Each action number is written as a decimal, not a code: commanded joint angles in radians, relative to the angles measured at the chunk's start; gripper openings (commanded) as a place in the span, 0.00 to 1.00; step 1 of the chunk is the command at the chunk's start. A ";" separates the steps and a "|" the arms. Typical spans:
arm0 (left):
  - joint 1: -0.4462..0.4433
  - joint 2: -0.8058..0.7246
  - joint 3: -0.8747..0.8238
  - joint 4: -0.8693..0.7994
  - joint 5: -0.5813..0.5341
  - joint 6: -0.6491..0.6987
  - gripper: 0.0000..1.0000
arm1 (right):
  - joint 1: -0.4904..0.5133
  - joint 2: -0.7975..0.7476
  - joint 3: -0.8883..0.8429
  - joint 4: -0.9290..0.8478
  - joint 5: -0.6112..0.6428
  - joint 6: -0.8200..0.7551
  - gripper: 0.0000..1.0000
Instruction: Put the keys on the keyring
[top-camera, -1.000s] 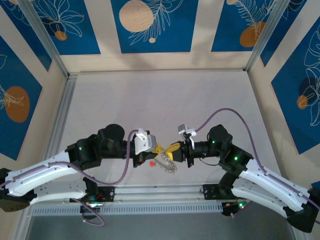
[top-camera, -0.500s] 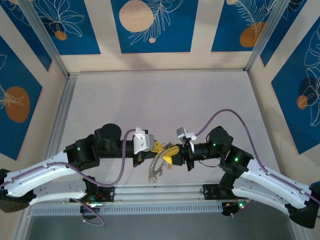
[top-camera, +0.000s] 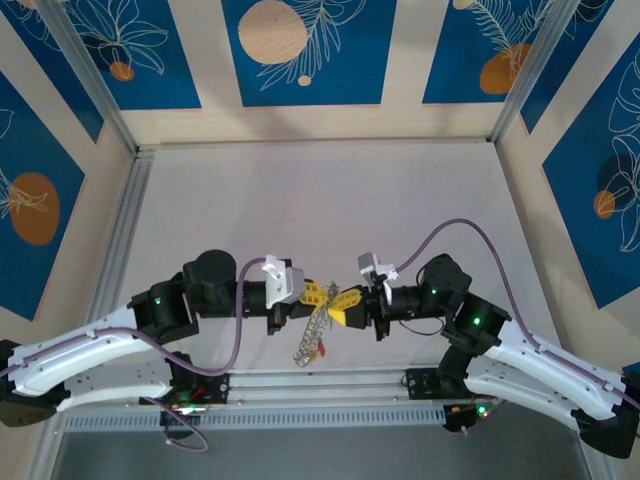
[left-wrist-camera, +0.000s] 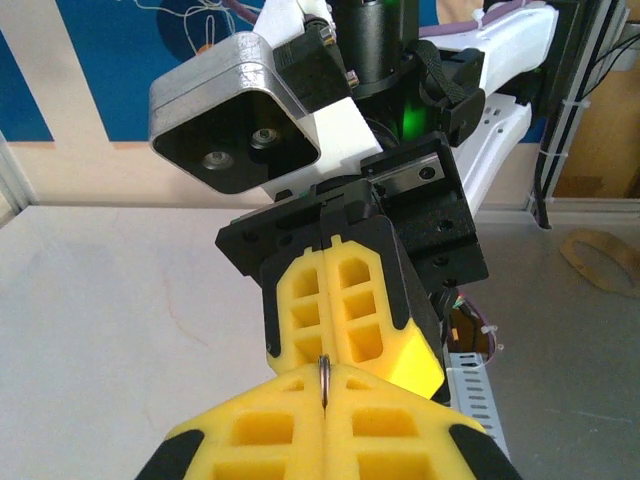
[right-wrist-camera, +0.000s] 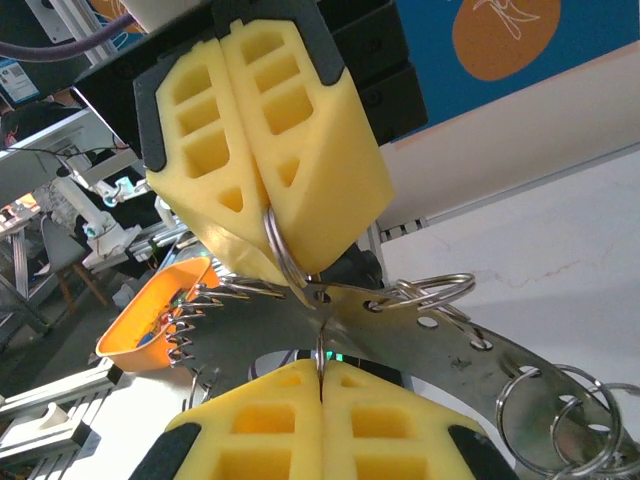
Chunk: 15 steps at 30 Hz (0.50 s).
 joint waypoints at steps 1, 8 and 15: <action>0.005 -0.021 -0.006 0.105 0.026 -0.017 0.00 | 0.007 -0.015 -0.001 0.015 0.023 -0.010 0.00; 0.025 0.000 0.009 0.006 -0.125 0.004 0.00 | 0.006 -0.049 -0.001 -0.077 0.137 -0.026 0.00; 0.101 -0.018 -0.050 -0.042 -0.224 -0.025 0.00 | -0.006 -0.157 -0.012 -0.242 0.390 -0.032 0.00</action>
